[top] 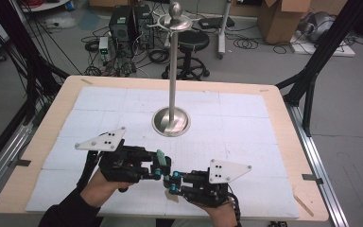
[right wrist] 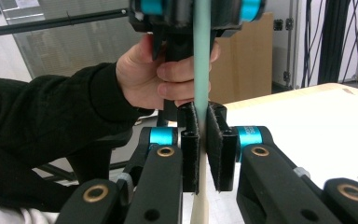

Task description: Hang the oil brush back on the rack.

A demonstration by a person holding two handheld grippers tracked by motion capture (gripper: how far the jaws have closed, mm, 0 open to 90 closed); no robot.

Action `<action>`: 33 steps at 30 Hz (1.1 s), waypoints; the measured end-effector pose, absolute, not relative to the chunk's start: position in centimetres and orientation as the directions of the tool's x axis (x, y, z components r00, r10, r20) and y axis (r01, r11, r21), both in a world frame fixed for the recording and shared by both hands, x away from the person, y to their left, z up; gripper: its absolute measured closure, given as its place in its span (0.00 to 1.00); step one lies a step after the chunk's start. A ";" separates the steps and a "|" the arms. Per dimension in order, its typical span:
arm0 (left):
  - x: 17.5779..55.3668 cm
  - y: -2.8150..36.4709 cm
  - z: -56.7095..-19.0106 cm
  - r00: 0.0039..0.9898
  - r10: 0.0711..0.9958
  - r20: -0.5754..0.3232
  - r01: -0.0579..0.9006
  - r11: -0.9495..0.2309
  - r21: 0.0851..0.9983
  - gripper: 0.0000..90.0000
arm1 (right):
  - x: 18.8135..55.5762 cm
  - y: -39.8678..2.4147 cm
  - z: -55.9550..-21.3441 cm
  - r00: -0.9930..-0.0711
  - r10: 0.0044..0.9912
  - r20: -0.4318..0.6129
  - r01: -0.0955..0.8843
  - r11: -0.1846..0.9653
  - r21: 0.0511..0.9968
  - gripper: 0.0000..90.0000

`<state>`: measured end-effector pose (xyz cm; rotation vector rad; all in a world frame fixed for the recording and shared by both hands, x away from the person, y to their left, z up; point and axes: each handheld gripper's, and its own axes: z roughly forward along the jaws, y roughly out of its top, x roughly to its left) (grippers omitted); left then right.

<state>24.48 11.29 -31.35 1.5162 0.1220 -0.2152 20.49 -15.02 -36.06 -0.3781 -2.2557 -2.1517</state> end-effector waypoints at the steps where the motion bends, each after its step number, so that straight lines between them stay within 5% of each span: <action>1: 24.4 11.3 -31.3 0.979 -0.058 -0.194 0.196 0.039 0.980 0.90 | 20.5 -15.0 -36.1 -0.972 0.170 0.164 0.172 0.029 0.985 0.94; 6: 24.4 11.2 -31.3 0.982 -0.038 -0.184 0.186 0.036 0.982 0.92 | 20.4 -15.1 -36.0 -0.970 0.188 0.154 0.164 0.038 0.986 0.90; 7: 24.5 11.2 -31.3 0.984 -0.017 -0.179 0.179 0.038 0.983 0.92 | 20.4 -15.2 -36.0 -0.968 0.201 0.150 0.161 0.039 0.986 0.76; 8: 24.5 11.2 -31.3 0.984 -0.017 -0.179 0.179 0.038 0.983 0.92 | 20.4 -15.2 -36.0 -0.968 0.201 0.150 0.161 0.039 0.986 0.76; 9: 24.7 11.3 -31.1 0.985 0.008 -0.174 0.174 0.030 0.984 0.92 | 20.3 -15.5 -36.0 -0.955 0.255 0.154 0.170 0.044 0.984 0.61; 10: 24.7 11.3 -31.1 0.985 0.008 -0.174 0.174 0.030 0.984 0.92 | 20.3 -15.5 -36.0 -0.955 0.255 0.154 0.170 0.044 0.984 0.61; 11: 25.1 11.4 -30.9 0.984 0.036 -0.173 0.172 0.015 0.985 0.92 | 20.2 -16.0 -35.9 -0.940 0.309 0.141 0.164 0.048 0.985 0.50; 18: 26.5 11.2 -29.3 0.979 0.129 -0.158 0.164 -0.031 0.986 0.92 | 19.3 -18.4 -35.7 -0.818 0.573 0.044 0.143 0.129 0.981 0.27; 25: 28.8 10.6 -27.1 0.973 0.174 -0.151 0.166 -0.076 0.983 0.92 | 18.0 -20.8 -35.7 -0.693 0.717 -0.077 0.118 0.218 0.969 0.21; 33: 31.0 10.4 -25.0 0.974 0.177 -0.142 0.159 -0.087 0.984 0.92 | 17.7 -22.2 -36.0 -0.641 0.762 -0.088 0.120 0.212 0.970 0.21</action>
